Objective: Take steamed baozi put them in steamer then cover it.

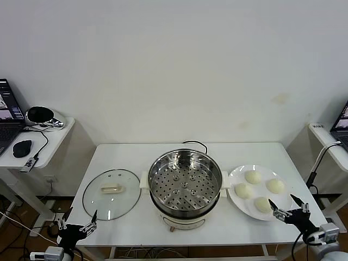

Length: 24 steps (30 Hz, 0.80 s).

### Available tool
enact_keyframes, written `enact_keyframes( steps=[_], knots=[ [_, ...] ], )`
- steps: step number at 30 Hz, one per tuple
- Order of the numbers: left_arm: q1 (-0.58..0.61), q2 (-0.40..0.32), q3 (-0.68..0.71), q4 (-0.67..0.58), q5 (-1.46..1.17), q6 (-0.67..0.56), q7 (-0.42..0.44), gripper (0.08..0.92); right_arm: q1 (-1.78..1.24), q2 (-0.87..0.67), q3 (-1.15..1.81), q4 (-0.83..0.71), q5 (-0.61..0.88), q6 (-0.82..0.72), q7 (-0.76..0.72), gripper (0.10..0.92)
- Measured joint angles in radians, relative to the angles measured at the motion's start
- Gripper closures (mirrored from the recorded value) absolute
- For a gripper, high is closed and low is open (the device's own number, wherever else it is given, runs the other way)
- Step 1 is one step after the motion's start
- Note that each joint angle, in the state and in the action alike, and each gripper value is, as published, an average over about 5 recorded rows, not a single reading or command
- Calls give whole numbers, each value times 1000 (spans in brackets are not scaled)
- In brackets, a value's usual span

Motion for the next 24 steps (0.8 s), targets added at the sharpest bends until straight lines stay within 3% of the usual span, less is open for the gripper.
enact_keyframes(
  steps=[10,24],
  knots=[
    [23,-27,-8,-47,12,16,-9,177,173,-127,-25,-70,-195,-52,-133,203],
    [46,-54,-24,-109,35,38,-15,177,628,-332,-235,-279,-650,-22,-647,203]
  ],
)
